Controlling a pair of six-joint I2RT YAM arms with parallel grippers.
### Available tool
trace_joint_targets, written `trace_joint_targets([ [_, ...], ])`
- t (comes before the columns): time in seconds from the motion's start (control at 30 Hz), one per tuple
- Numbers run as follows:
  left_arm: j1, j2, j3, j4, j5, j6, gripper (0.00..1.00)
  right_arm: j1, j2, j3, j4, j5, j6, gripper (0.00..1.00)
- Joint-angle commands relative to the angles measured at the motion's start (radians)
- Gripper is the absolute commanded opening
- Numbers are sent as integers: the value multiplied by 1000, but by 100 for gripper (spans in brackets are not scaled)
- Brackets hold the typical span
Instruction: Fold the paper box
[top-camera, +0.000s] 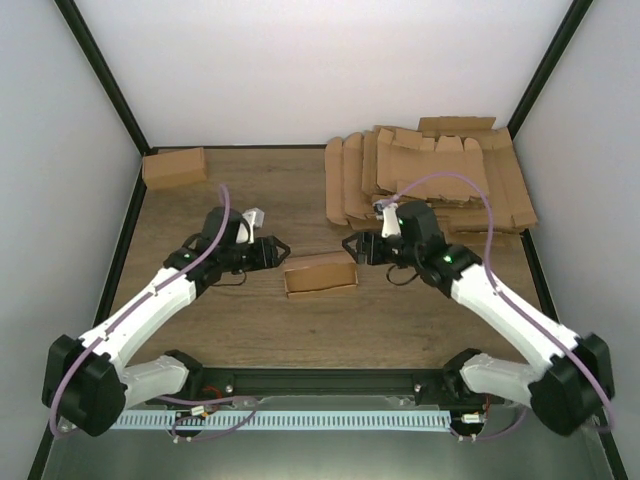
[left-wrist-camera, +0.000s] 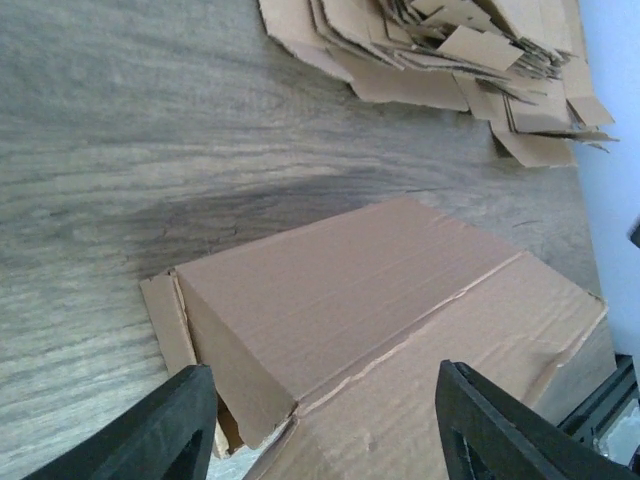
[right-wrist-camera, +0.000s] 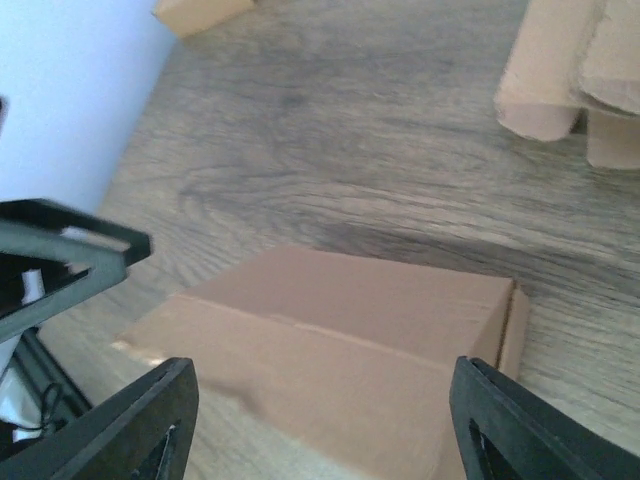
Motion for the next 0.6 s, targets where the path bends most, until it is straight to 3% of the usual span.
trace_joint_targets([
  [0.0,7,39,-23,54,61,-14,59,-54,157,73,-37,-47,26,69],
  [0.17,8,71,-61,122,118,-42,52,-108,268,53,43,-142,71,62],
  [0.4,6,111,-147,210,186,-82,33,-111,336,-33,161,-299,109,37],
  [0.57,3,139,-210,252,202,-87,25,-111,350,-105,192,-292,113,31],
])
